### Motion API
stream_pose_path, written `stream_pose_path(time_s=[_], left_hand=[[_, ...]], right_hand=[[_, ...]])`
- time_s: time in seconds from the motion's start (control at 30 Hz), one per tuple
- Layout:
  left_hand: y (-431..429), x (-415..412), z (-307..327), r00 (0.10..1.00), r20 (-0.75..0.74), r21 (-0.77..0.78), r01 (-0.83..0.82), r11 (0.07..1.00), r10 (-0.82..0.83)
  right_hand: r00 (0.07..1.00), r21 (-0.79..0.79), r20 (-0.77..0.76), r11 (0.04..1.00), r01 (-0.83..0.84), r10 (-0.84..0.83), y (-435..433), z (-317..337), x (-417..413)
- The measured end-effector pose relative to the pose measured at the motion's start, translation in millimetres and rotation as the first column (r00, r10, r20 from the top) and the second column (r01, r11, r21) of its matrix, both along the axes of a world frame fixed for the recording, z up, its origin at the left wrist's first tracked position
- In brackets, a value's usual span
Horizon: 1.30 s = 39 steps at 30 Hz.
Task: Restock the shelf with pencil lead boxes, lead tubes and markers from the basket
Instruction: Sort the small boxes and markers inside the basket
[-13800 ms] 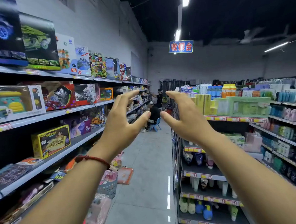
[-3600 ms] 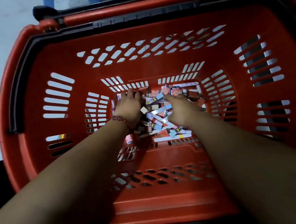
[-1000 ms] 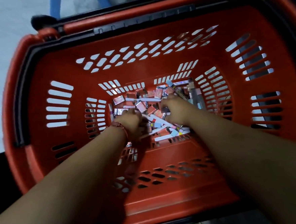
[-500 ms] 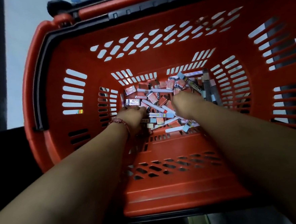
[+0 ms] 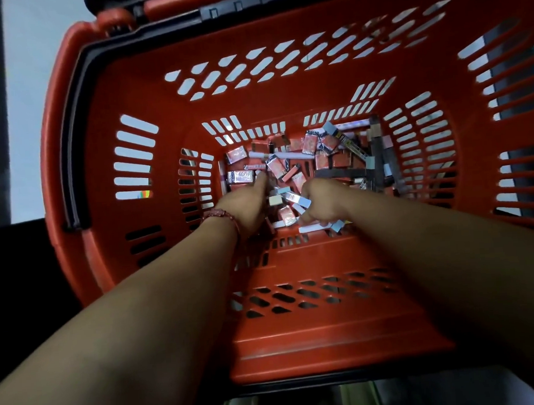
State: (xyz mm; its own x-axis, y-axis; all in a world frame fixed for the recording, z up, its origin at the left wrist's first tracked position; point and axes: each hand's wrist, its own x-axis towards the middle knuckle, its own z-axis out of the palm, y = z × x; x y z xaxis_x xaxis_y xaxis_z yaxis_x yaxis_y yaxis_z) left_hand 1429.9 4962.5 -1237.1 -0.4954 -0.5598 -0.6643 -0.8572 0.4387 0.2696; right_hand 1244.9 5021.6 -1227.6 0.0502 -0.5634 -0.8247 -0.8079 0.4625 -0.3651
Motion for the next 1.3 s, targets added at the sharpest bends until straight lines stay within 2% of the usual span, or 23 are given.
stream_pose_path(time_s=[0.07, 0.17, 0.33, 0.47, 0.57, 0.77, 0.9, 1.1, 1.2, 1.3], left_hand=[[2.6, -4.2, 0.3, 0.998, -0.005, -0.066, 0.064, 0.996, -0.064], [4.2, -8.0, -1.9, 0.993, 0.023, -0.083, 0.113, 0.990, -0.112], [1.2, -5.7, -0.5, 0.983, 0.063, -0.247, 0.184, 0.952, -0.173], [-2.4, -7.1, 3.6, 0.972, 0.131, -0.221, 0.220, 0.950, -0.194], [-3.2, -7.8, 5.7, 0.967, 0.167, -0.190, 0.226, 0.955, -0.195], [-11.6, -18.2, -4.7, 0.956, 0.206, -0.094, 0.232, 0.968, -0.209], [-15.3, -15.8, -10.3, 0.950, 0.179, -0.140, 0.282, 0.949, -0.256], [-12.5, -12.3, -11.2, 0.944, 0.095, -0.245, 0.330, 0.912, -0.316], [-17.1, -10.8, -7.5, 0.970, 0.009, -0.320, 0.234, 0.918, -0.245], [-27.7, -10.0, -1.3, 0.991, -0.135, -0.301, -0.035, 0.953, -0.006]], right_hand=[[0.999, 0.016, 0.035, 1.000, 0.015, -0.016, -0.3, -2.8, 3.2], [0.996, 0.068, 0.086, 0.998, -0.014, 0.008, -0.5, -3.8, 7.1], [0.967, 0.087, -0.042, 0.965, -0.247, 0.251, -0.2, -1.7, 13.0], [0.920, 0.094, -0.116, 0.926, -0.366, 0.375, -4.2, 4.5, 12.7], [0.914, 0.104, -0.092, 0.917, -0.386, 0.395, -9.0, 6.0, 9.3], [0.958, 0.212, 0.049, 0.934, -0.288, 0.284, -3.8, -1.0, 9.0], [0.956, 0.192, 0.093, 0.937, -0.292, 0.279, -2.2, -3.3, 9.5], [0.982, 0.101, 0.116, 0.981, -0.164, 0.152, -3.2, -3.3, -1.0], [0.972, 0.081, 0.219, 0.994, 0.070, -0.086, -7.3, 2.1, -20.0], [0.839, 0.142, 0.366, 0.915, 0.377, -0.403, -11.6, 7.2, -36.2]])
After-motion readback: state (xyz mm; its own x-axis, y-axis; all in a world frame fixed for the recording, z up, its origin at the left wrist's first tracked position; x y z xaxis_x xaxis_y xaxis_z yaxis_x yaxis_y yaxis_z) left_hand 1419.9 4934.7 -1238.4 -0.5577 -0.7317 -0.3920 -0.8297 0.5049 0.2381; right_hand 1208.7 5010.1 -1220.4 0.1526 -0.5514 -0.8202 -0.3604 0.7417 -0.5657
